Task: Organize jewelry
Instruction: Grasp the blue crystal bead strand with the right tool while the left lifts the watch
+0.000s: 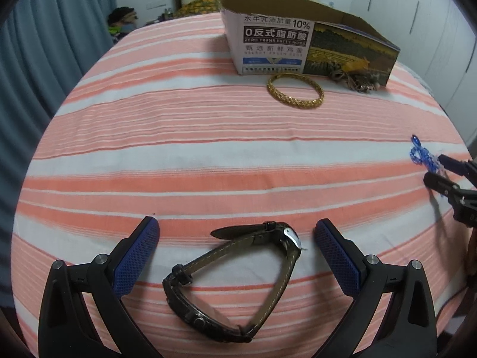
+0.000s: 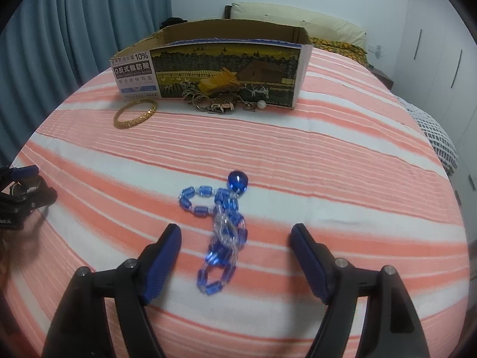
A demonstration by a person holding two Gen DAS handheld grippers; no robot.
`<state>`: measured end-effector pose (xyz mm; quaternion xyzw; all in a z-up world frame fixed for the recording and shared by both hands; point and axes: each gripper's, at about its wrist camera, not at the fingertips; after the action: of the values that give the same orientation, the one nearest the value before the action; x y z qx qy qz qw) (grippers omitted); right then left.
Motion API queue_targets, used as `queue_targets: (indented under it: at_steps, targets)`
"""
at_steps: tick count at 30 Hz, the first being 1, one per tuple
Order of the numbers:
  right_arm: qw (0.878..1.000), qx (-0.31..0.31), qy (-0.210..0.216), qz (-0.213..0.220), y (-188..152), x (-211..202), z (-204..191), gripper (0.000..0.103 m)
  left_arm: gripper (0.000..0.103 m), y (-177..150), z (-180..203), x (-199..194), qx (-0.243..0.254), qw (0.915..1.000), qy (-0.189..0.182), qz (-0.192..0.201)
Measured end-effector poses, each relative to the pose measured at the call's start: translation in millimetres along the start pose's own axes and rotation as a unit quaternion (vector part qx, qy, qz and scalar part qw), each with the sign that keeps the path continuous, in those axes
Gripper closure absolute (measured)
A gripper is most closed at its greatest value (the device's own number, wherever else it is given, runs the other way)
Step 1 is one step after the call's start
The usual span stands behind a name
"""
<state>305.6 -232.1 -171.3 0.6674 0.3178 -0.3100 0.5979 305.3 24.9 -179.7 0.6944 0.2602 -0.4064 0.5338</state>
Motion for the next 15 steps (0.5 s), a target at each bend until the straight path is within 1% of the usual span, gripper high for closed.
queue_targets:
  at_steps: [3,5,7,12,15]
  targets:
    - [1.000,0.003,-0.007,-0.006,-2,-2,-1,0.025,0.000,2,1,1,-0.002,1.0000,0.003,-0.006]
    - [1.000,0.001,-0.012,-0.010,-3,-3,-2,0.025,0.000,0,1,-1,0.008,1.0000,-0.001,-0.002]
    - [1.000,0.004,-0.013,-0.012,-2,-3,-2,0.025,0.000,-1,2,-2,0.020,0.9998,-0.004,-0.007]
    - [1.000,0.006,-0.014,-0.020,-2,-3,0,0.025,0.000,-16,0,-13,0.055,0.9979,-0.031,-0.019]
    - [1.000,0.009,-0.015,-0.014,-4,-6,0,0.025,0.000,-24,-1,-20,0.048,0.9983,-0.029,-0.016]
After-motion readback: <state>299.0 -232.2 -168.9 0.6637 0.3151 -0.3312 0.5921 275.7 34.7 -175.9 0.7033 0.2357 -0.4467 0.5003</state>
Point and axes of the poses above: each gripper's, at about its wrist camera, not at the fingertips, and x roughly the way its jaws point, z to its right, y to its top, and after that the axes turned 12 degrees about x, right-handed
